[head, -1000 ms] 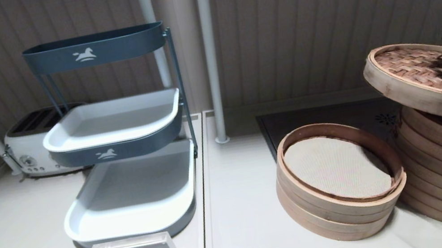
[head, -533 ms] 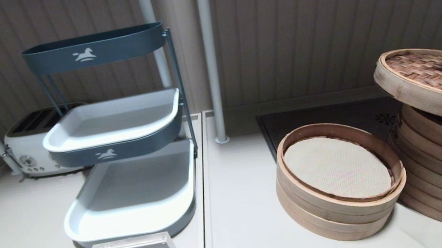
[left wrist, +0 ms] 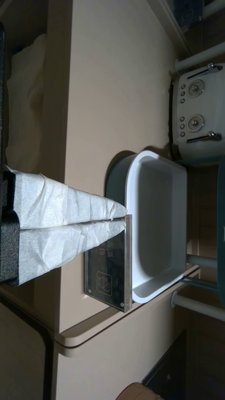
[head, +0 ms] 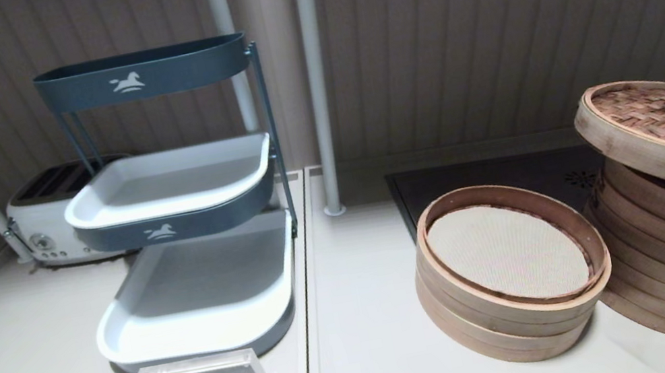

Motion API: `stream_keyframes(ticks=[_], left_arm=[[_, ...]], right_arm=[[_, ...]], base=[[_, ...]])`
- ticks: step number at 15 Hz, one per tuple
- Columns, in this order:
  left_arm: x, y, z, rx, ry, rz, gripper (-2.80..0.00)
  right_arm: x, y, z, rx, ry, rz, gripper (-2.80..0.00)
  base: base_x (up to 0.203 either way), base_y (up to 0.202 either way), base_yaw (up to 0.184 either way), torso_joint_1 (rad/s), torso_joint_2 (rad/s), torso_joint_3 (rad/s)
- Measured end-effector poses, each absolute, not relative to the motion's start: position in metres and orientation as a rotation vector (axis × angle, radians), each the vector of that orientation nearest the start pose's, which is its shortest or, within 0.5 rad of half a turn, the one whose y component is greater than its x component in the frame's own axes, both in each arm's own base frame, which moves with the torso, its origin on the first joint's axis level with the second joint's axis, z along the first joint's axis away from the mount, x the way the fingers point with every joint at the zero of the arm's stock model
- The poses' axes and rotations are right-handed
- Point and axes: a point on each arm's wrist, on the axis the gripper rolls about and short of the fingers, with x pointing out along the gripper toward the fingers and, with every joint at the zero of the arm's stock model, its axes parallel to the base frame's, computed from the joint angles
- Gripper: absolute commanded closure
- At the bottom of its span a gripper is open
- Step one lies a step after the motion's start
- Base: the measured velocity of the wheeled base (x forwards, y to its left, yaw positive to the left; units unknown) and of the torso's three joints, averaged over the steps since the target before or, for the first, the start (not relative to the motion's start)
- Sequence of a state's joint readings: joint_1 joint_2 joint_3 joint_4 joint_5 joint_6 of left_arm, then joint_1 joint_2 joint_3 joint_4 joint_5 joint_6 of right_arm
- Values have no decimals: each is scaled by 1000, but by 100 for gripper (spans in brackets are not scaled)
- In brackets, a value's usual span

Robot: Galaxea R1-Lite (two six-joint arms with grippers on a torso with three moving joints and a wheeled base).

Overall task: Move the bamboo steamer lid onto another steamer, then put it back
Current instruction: Put the steamer

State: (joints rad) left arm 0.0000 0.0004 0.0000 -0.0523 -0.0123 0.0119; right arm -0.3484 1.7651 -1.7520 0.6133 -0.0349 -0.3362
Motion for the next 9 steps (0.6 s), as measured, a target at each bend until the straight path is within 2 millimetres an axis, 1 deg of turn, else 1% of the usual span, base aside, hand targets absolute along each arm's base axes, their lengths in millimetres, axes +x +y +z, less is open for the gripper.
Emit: stream_keyframes(ticks=[3,9], left_arm=[[-23,0,81,12,-52,-12,0],[-23,0,81,11,-51,-12,0]], right_arm=[[296,-116,304,-217,683,-275,0],[289,-131,303,-192,685,-300,0]], base=[[0,0,0,0,0,0],[0,0,0,0,0,0]])
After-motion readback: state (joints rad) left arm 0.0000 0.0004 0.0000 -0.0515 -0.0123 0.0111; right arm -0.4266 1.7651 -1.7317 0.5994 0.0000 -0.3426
